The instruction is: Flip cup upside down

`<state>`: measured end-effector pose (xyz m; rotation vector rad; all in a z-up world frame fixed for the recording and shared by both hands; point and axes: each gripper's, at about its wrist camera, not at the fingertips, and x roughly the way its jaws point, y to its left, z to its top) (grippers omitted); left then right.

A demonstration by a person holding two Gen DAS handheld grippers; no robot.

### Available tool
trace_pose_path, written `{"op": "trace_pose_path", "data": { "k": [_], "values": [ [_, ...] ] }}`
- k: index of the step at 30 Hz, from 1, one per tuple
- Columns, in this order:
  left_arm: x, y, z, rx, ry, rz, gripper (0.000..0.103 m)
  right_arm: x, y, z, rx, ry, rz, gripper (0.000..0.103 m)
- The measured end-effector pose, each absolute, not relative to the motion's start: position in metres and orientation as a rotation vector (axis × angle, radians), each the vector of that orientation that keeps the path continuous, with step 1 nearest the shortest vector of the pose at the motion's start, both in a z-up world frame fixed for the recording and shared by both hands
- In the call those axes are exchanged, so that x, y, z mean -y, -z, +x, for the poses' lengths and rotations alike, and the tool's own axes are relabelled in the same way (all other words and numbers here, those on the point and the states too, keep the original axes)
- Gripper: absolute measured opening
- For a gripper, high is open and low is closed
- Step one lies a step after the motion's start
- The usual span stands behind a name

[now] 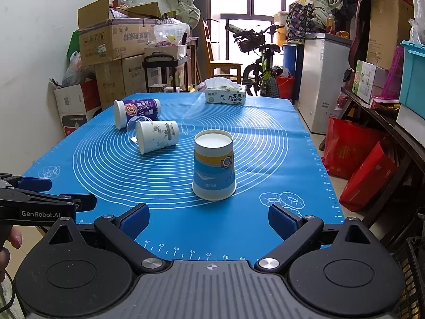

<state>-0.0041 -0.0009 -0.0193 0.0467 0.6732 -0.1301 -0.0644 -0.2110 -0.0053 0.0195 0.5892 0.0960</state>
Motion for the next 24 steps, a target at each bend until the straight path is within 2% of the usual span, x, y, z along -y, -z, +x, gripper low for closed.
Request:
{"op": "trace_pose_path", "data": {
  "k": [21, 24],
  "values": [
    [0.002, 0.022, 0.002, -0.691, 0.124, 0.051, 0.093, 0.214, 0.012, -0.055, -0.612, -0.093, 0.013, 0.097],
    [0.001, 0.023, 0.004, -0.692, 0.120, 0.054, 0.099, 0.215, 0.013, -0.048, -0.613, -0.092, 0.019, 0.100]
  ]
}}
